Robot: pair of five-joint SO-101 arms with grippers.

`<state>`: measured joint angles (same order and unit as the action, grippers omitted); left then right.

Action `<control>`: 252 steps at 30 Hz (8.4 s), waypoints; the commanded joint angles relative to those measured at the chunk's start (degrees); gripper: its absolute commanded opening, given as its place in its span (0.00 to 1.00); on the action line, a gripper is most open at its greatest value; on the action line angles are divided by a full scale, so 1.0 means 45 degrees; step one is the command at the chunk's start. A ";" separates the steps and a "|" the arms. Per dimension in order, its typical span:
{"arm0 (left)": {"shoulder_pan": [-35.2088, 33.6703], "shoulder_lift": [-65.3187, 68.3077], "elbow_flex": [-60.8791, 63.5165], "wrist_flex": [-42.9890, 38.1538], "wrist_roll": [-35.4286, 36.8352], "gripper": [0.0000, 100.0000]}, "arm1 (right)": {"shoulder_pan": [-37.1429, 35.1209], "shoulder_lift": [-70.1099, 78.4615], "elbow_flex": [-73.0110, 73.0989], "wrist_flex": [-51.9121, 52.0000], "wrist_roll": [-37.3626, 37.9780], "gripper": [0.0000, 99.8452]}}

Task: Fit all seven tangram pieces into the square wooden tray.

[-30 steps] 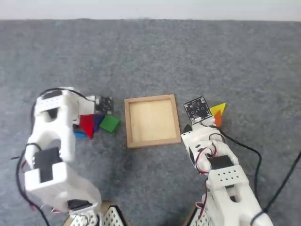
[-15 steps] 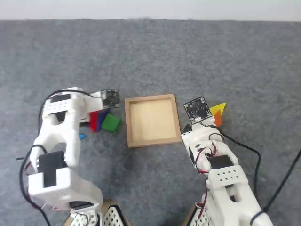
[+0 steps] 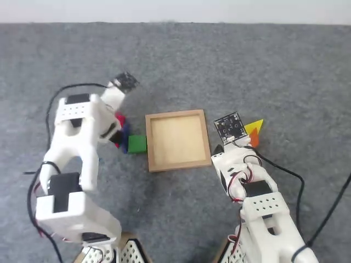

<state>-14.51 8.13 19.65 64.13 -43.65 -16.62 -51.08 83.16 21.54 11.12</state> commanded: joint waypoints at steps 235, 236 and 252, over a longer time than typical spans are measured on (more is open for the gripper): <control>-0.0801 0.3184 -0.2745 0.1973 -0.5958 0.29 | 0.0576 0.0049 -0.0410 -0.0244 -0.0117 0.06; -0.0801 0.3184 -0.2764 0.1778 -0.6095 0.29 | 0.0576 0.0049 -0.0410 -0.0244 -0.0117 0.06; -0.1094 0.3731 -0.2745 0.0938 -0.8694 0.28 | 0.0576 0.0049 -0.0410 -0.0264 -0.0117 0.06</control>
<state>-18.73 25.71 8.84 69.67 -80.31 -14.68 -51.08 83.16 21.54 11.12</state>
